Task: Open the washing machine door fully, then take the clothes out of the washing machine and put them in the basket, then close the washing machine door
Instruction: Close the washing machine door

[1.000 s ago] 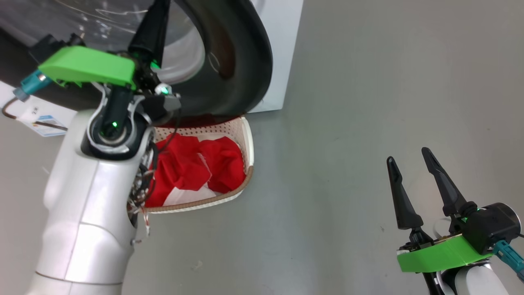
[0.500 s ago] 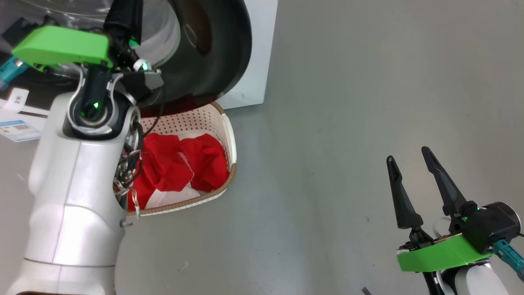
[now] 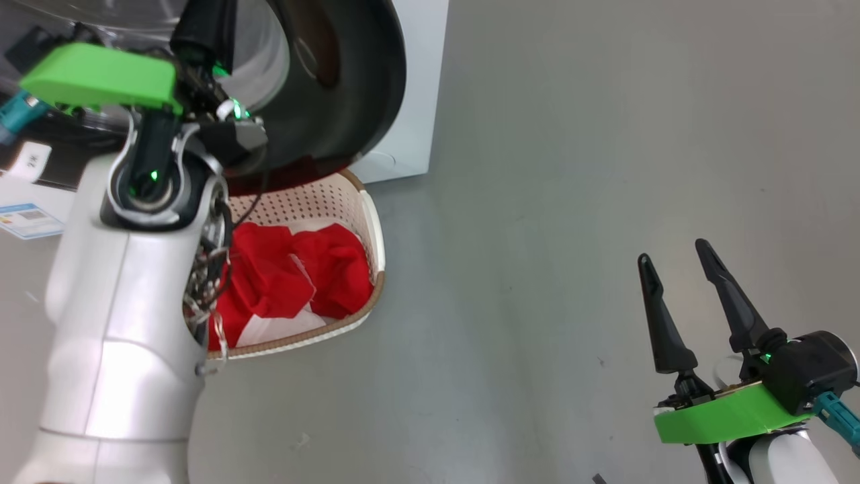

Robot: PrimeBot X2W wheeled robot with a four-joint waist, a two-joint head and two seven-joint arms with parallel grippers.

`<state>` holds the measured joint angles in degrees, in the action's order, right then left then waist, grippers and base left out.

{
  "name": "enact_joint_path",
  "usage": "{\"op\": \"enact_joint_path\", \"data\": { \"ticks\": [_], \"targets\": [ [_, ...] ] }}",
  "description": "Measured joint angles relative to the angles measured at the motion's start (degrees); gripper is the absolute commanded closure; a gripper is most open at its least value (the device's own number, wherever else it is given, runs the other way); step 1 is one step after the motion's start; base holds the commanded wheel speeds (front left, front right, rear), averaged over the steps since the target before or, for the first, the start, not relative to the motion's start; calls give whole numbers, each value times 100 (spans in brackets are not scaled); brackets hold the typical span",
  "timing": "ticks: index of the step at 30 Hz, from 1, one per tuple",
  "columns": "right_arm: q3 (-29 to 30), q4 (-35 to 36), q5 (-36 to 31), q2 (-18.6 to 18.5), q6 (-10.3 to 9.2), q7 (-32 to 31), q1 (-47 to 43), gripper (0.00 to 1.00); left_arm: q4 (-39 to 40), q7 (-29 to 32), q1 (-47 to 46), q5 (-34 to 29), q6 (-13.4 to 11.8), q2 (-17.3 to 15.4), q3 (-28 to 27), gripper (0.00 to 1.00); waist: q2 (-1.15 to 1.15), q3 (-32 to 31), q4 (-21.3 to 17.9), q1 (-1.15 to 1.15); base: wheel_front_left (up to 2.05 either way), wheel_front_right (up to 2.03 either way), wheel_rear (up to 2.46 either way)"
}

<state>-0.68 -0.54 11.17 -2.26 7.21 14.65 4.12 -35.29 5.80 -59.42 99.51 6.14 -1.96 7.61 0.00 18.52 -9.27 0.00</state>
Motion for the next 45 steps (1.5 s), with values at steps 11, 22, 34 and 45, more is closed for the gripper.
{"op": "enact_joint_path", "data": {
  "ticks": [11, 22, 34, 45],
  "targets": [
    [60, -109, 138, 0, 0, 0, -14, 0, 1322, 27, 1421, 80, -386, -187, -18, 0, 0, -356, 314, 0, 0, 0, 0],
    [193, -131, 145, -2, 0, 0, -59, 0, 2653, -972, 3098, -1642, -622, -851, 548, 0, 0, -750, 679, 0, 0, 0, 0],
    [448, -163, 71, 3, 0, 0, -197, 0, 3227, -1952, 4140, -3969, -918, -1461, 1079, 0, 0, -1210, 831, 0, 0, 0, 0],
    [542, -180, -26, 7, 0, 0, -458, 0, 3849, -2027, 5182, -6444, -1012, -1179, 352, 0, 0, -1579, 728, 0, 0, 0, 0]
  ]
}}
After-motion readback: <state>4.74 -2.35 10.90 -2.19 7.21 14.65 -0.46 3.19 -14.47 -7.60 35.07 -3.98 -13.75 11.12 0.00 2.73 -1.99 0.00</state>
